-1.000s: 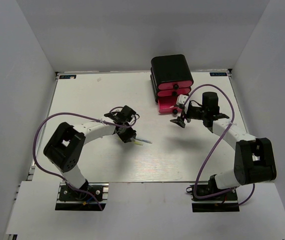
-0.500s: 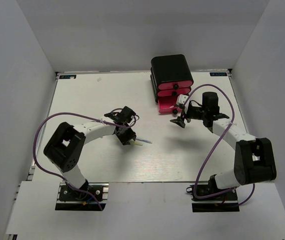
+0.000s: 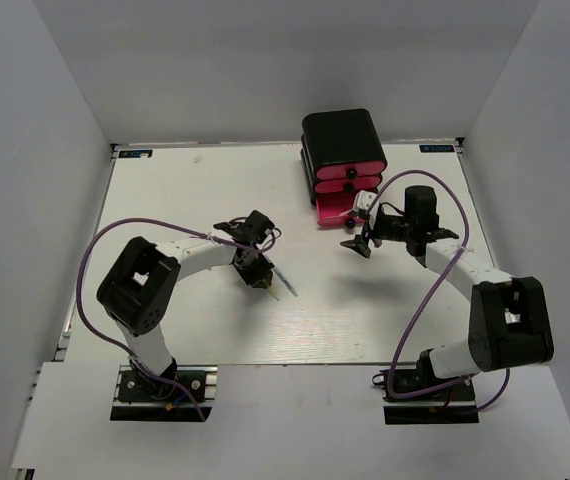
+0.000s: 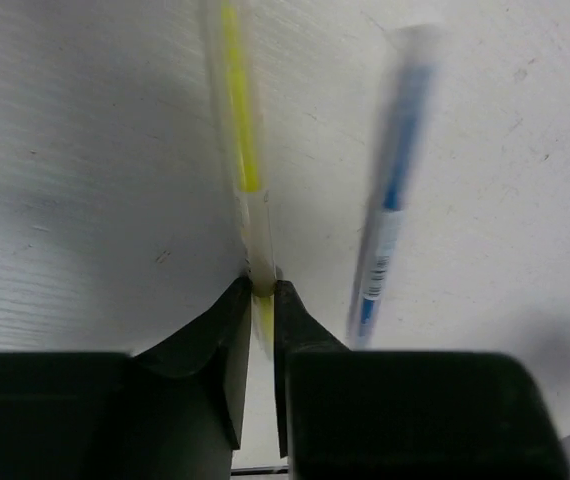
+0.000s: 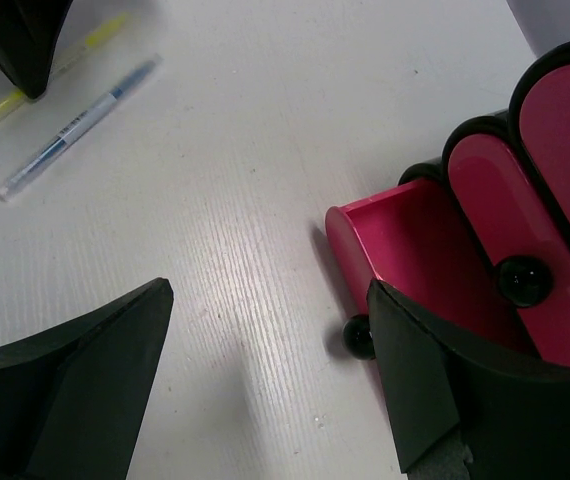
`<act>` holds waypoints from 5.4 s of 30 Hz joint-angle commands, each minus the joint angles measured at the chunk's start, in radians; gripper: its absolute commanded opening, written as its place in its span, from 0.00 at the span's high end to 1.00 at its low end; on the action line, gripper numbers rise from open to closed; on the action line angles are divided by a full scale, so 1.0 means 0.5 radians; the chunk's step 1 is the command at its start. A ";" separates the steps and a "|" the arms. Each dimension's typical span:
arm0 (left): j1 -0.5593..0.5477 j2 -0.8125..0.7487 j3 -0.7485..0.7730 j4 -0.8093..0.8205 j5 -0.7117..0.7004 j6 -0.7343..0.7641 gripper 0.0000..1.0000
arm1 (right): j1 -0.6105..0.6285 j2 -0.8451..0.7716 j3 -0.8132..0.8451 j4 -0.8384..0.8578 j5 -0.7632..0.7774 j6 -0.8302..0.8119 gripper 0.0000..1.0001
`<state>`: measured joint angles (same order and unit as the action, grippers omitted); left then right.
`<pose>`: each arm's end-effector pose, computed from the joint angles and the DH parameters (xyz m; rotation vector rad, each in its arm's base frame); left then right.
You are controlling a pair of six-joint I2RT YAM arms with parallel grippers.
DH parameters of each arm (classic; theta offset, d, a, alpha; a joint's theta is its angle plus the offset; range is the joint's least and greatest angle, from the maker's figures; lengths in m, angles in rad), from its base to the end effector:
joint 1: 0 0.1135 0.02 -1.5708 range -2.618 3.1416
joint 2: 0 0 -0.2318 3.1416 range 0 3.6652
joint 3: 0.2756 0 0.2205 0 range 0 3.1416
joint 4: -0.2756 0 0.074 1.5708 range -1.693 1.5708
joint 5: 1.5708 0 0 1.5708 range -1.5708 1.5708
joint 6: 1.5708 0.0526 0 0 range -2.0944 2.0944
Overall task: Sort the stationery into containers
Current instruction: Pick up the pen from the center of the board, then place the pen in the drawer, then pick up the pen from the center of the board.
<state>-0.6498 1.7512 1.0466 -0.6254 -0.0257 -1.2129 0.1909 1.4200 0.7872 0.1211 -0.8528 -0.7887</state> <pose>0.2335 -0.1758 0.1269 -0.8284 2.8477 -0.2652 0.2737 0.0932 0.2124 -1.3144 1.4118 0.4880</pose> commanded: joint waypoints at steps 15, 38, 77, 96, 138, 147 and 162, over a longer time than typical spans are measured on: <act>0.011 -0.382 0.072 -0.121 -0.197 0.182 1.00 | -0.011 -0.076 -0.034 0.128 0.005 0.138 0.10; -0.047 0.007 0.732 1.147 0.990 2.780 1.00 | -0.262 0.007 0.085 0.058 0.623 1.102 1.00; -0.047 0.818 1.202 1.610 0.647 3.168 0.65 | -0.446 0.081 0.085 -0.119 0.132 0.915 0.55; -0.047 -0.063 0.696 1.567 0.570 2.534 0.34 | -0.244 0.341 0.444 -1.809 -0.378 -1.765 0.39; -0.044 -1.787 -0.771 0.913 -0.329 1.423 0.08 | 0.683 1.191 1.095 -2.234 0.816 -2.973 0.63; -0.044 -1.732 -0.752 0.932 -0.329 1.386 0.07 | 0.664 1.075 1.092 -2.200 0.608 -2.367 1.00; -0.044 -1.579 -0.728 1.061 -0.271 1.386 0.07 | 0.428 0.673 1.196 -1.237 0.819 -0.766 1.00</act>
<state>-0.6697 0.9497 0.6533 -0.1261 -0.1745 -0.5236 0.4561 1.7653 1.3808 -0.5968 -0.5106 -1.2659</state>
